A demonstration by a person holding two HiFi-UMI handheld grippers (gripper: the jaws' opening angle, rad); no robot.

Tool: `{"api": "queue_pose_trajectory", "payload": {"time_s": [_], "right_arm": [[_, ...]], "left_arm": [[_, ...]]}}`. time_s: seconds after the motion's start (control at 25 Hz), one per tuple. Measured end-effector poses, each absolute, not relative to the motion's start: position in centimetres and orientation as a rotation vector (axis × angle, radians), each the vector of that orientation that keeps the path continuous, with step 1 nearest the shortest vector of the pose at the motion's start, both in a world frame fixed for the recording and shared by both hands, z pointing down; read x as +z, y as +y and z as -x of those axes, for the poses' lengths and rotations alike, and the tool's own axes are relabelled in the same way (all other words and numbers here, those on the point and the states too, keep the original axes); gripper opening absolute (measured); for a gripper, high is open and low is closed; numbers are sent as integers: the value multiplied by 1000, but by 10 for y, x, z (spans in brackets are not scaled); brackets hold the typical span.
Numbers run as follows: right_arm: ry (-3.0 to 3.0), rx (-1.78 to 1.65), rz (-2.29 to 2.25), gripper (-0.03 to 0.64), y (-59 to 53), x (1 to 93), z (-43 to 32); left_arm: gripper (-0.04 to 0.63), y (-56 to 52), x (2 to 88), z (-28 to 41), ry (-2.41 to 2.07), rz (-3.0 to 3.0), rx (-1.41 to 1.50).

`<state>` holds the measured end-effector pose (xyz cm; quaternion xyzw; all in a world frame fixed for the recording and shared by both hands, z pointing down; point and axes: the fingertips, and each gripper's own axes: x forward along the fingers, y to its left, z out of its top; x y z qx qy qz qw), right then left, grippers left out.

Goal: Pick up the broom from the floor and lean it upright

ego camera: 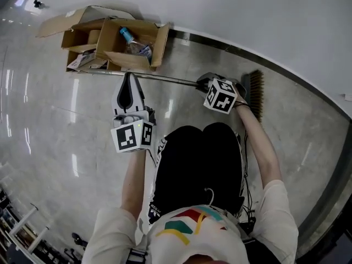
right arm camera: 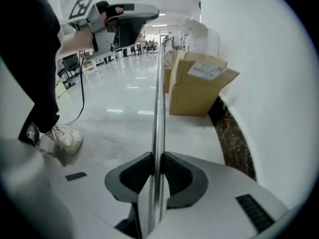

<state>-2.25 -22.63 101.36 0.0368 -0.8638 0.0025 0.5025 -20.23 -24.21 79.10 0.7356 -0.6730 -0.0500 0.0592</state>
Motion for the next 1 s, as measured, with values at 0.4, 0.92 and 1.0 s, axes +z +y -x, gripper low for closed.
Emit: {"api": "queue_pose_trajectory", "payload": {"time_s": [0.4,0.92,1.0], "right_arm": [[-2301,64,-719,89,-264,849,-60],[-2232,364,-1784,83,-216,744,-242],[-2187,417,-1861,83,-210,746,-257]], "left_arm": [[48,-257,672,160,-1974,-2413,-360],[48,-282,599,-35,-1372,-2841,-438],[48,-272,597,-57,-1287,-2888,-441]]}}
